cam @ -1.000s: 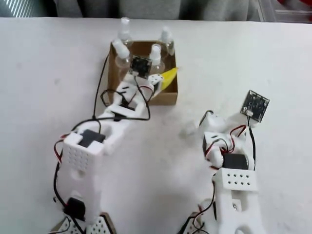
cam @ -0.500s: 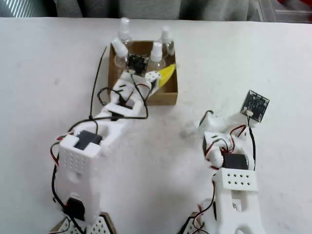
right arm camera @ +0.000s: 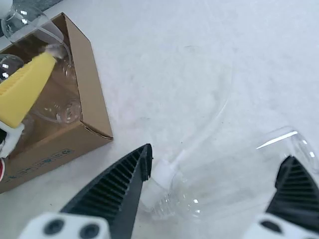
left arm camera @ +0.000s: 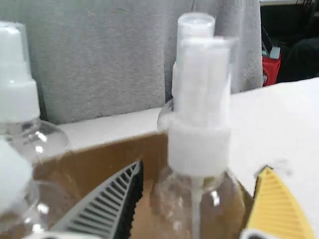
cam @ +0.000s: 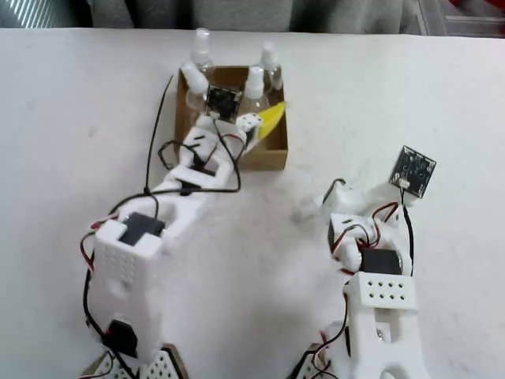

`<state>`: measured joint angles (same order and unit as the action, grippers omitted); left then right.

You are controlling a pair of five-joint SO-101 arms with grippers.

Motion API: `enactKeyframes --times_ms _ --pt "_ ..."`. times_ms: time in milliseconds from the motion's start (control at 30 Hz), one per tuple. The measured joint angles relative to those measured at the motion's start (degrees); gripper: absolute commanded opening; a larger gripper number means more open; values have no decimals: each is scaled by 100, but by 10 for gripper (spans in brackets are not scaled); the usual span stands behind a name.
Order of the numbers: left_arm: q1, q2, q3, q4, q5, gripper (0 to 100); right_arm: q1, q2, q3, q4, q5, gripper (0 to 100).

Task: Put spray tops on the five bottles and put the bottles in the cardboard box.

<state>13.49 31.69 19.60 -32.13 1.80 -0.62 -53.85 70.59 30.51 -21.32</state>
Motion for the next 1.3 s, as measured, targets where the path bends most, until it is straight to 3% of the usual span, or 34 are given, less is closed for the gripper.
enactKeyframes --times_ms 267,800,1300 --pt "9 -941 105 914 0 347 0 0 308 -440 211 359" --pt "18 -1178 114 976 -44 347 0 0 308 -501 290 359" --pt "18 -2910 114 2418 -44 347 0 0 308 -501 308 359"
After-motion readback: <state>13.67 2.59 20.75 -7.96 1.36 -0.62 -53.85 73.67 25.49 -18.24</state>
